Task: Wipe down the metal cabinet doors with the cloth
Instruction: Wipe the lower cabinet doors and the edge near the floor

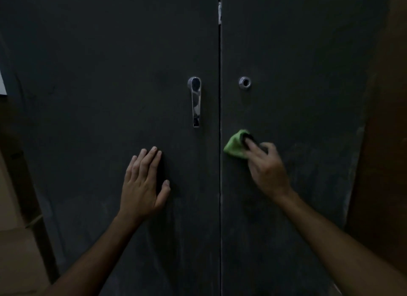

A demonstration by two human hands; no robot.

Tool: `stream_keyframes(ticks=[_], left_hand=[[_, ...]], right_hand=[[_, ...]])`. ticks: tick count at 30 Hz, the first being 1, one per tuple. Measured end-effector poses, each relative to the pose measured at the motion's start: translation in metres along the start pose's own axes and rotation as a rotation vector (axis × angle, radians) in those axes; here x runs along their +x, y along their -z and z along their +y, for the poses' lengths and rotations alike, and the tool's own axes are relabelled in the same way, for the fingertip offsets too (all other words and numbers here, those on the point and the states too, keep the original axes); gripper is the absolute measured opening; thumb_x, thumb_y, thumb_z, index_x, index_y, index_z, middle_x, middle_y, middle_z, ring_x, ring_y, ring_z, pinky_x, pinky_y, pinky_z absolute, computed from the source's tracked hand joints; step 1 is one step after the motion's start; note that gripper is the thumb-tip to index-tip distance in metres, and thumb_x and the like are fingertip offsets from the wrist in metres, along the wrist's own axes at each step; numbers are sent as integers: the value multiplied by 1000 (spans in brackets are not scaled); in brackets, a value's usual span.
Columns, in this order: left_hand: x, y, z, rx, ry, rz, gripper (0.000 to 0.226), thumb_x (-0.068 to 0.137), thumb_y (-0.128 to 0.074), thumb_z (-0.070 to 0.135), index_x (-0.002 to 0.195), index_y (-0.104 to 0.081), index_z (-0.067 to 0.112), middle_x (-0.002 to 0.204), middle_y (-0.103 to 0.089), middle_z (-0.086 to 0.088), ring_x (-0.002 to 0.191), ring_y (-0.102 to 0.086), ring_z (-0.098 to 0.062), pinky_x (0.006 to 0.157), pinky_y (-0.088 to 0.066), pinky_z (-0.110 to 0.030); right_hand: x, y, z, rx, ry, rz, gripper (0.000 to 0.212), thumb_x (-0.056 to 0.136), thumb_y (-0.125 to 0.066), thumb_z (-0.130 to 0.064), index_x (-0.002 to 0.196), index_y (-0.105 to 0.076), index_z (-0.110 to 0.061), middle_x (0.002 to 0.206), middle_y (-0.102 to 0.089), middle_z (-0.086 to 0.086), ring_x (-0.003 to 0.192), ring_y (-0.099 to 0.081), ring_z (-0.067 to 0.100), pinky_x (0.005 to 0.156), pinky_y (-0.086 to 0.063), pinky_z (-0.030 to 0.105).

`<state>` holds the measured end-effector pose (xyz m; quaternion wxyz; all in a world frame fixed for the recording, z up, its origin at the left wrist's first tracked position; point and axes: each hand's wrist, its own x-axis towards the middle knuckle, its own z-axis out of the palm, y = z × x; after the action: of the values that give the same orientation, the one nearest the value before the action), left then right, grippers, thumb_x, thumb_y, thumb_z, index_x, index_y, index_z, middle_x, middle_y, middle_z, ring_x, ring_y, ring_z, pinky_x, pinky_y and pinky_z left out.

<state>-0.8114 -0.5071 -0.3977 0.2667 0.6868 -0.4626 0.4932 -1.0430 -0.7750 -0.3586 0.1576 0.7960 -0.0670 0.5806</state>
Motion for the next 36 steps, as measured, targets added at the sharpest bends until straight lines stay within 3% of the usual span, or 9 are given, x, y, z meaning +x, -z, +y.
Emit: stream_keyframes(ticks=[3,8,14,18,20,26,31,33,36], left_hand=[[10,-5,30,-71,0,5,67,92,-54,42,148,-50,6,153,-44,-16,144,-40,-34,122,-30,-53],[41,-29,89,-174,-229,-157,68,95,-53,38,156,-43,9,164,-36,-12,156,-29,-31,128,-25,-49],[56,-51,103,-98,-246,-196,76,100,-49,39,165,-26,7,175,-18,-8,164,-7,-24,133,-9,-45],[54,-60,96,-13,-288,-147,77,101,-47,40,165,-23,5,176,-15,-9,164,-8,-24,133,-5,-41],[54,-63,96,18,-287,-134,78,101,-45,43,166,-21,5,176,-13,-9,164,-8,-25,133,-3,-40],[51,-72,97,86,-284,-94,83,101,-44,49,166,-19,4,176,-13,-9,163,-10,-27,133,-8,-45],[52,-76,97,130,-288,-51,82,101,-42,50,166,-19,4,176,-15,-10,163,-14,-28,132,-11,-47],[51,-77,98,145,-282,-51,83,101,-41,50,166,-17,4,176,-13,-10,163,-14,-29,133,-10,-47],[50,-78,99,163,-275,-49,85,101,-42,51,166,-16,4,176,-11,-9,163,-13,-28,133,-10,-46]], right_hand=[[3,-13,-17,47,-168,57,33,91,-70,-10,124,-72,-11,142,-62,10,99,-49,34,91,-50,40],[-53,1,-6,18,149,-194,23,87,-74,-4,109,-76,-8,140,-64,8,94,-63,39,81,-55,49],[13,12,11,10,-282,120,36,76,-72,13,106,-78,-5,127,-71,10,89,-60,45,81,-56,49],[-41,3,-5,109,101,-183,27,85,-67,8,106,-77,-6,135,-67,8,104,-65,42,93,-55,50],[-54,22,23,114,163,-262,26,79,-72,12,99,-77,-4,132,-69,10,102,-67,42,92,-57,51],[2,26,58,199,-327,-8,64,77,-62,13,136,-55,-12,136,-42,10,113,-58,28,97,-52,37],[-63,20,50,118,112,-283,30,90,-51,-2,108,-75,-4,116,-66,19,103,-64,38,90,-54,48],[-61,35,80,99,2,-217,29,82,-52,0,99,-76,-3,110,-68,20,97,-66,42,85,-55,49],[-14,44,107,70,-389,17,38,73,-62,12,108,-73,0,117,-63,23,101,-61,45,90,-50,51]])
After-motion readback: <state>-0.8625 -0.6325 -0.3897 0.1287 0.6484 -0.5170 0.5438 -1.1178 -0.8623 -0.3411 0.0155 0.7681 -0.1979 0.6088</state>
